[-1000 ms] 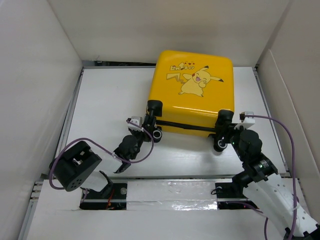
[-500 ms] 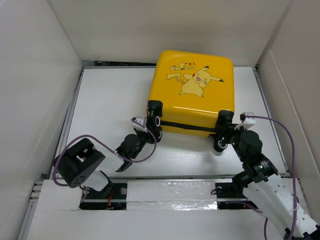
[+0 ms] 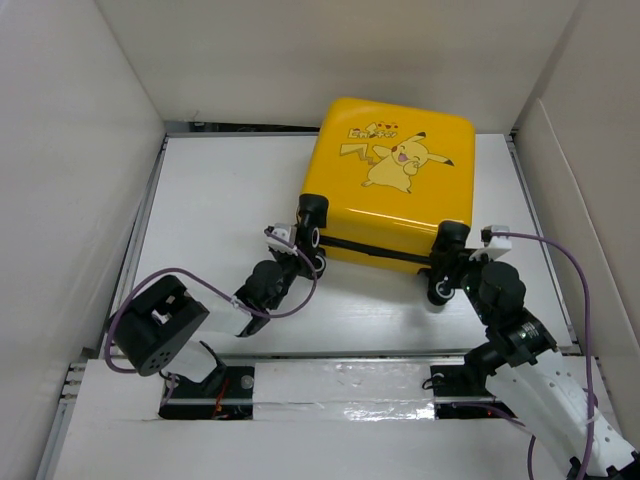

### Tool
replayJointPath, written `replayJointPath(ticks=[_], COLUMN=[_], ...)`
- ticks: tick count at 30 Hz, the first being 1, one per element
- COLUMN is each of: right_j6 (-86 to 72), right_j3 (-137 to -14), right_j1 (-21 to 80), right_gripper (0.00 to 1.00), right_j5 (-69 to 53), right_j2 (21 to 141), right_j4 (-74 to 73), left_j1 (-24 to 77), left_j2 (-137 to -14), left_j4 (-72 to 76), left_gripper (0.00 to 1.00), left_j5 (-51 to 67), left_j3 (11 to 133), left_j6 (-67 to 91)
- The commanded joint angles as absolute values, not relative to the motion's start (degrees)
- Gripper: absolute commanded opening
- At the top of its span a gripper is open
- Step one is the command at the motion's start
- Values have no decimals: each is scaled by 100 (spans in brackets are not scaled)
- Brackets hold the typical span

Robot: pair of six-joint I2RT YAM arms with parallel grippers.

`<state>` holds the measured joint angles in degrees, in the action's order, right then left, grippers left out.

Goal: Pack the luggage

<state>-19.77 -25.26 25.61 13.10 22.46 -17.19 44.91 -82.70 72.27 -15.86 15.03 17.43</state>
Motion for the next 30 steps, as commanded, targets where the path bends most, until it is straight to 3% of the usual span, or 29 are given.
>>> replayJointPath(ticks=[1, 4, 20, 21, 22, 25, 30], right_j6=[-1485, -1503, -1529, -1529, -1521, -1503, -1503], right_j3=[-2584, -2601, -2523, -2514, -2522, -2549, -2531], right_j1=[2751, 2751, 2751, 2751, 2751, 2751, 2751], right_gripper=[0, 0, 0, 0, 0, 0, 0], right_j5=[141, 132, 211, 185, 158, 123, 70], right_j2=[2013, 1995, 1828, 1837, 1854, 1863, 1802], right_j4=[-1705, -1749, -1706, -1696, -1705, -1758, -1767], left_j1=[4359, 4281, 3779, 3779, 3779, 3779, 3779], left_j2=[-8068, -8147, -8657, -8718, -8806, -8990, -8974], left_j4=[11839, 11848, 11848, 11856, 11839, 11839, 11848], left_gripper=[9, 0, 0, 9, 36, 59, 60], left_j5=[-1951, -2100, -1618, -1521, -1460, -1257, -1275], left_j3=[2109, 2241, 2329, 2338, 2390, 2496, 2557], left_j6=[1635, 1468, 1801, 1967, 2004, 2109, 2276])
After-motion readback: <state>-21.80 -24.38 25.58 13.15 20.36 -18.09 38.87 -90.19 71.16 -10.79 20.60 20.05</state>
